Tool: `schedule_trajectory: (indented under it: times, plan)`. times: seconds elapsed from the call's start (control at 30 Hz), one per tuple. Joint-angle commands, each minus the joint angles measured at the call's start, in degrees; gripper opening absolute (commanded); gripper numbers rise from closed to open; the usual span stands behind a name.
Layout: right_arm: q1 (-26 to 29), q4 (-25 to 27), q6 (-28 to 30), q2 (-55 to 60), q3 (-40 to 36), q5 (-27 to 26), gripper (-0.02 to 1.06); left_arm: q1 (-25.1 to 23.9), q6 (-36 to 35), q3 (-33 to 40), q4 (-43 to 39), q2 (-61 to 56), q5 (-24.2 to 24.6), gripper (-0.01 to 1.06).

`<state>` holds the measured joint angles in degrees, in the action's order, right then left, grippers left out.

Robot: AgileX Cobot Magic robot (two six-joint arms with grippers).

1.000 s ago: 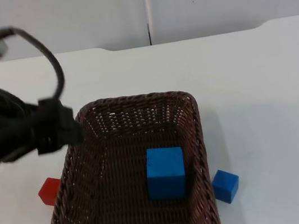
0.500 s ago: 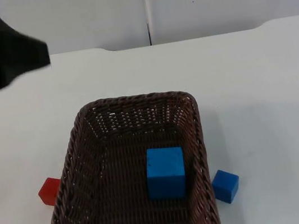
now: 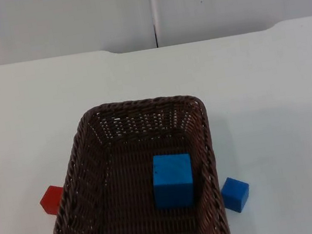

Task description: Pick up the basket with the left hand and place the largest block into the basket with the right hand.

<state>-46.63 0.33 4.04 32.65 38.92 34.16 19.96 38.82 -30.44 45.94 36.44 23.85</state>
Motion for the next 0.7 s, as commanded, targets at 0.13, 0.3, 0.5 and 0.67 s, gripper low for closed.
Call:
schedule_trajectory:
  times: [0.13,0.3,0.5,0.67]
  plan:
    - [0.11,-0.33,-0.27,-6.63,-2.51,4.43,0.69,0.01,-1.28,-0.02,-2.06,-5.20,5.13,0.75]
    - [0.11,-0.33,-0.84,-11.85,-4.65,7.89,0.69,0.01,-1.41,-0.02,-3.00,-8.16,8.52,0.75]
    - [0.11,0.05,-2.07,-18.36,-6.51,11.22,0.69,0.01,-5.23,-0.02,-7.84,-11.69,12.99,0.75]
    - [0.11,-0.33,-2.07,-24.47,-6.64,14.64,0.69,0.01,-11.04,-0.02,-13.84,-15.19,16.73,0.75]
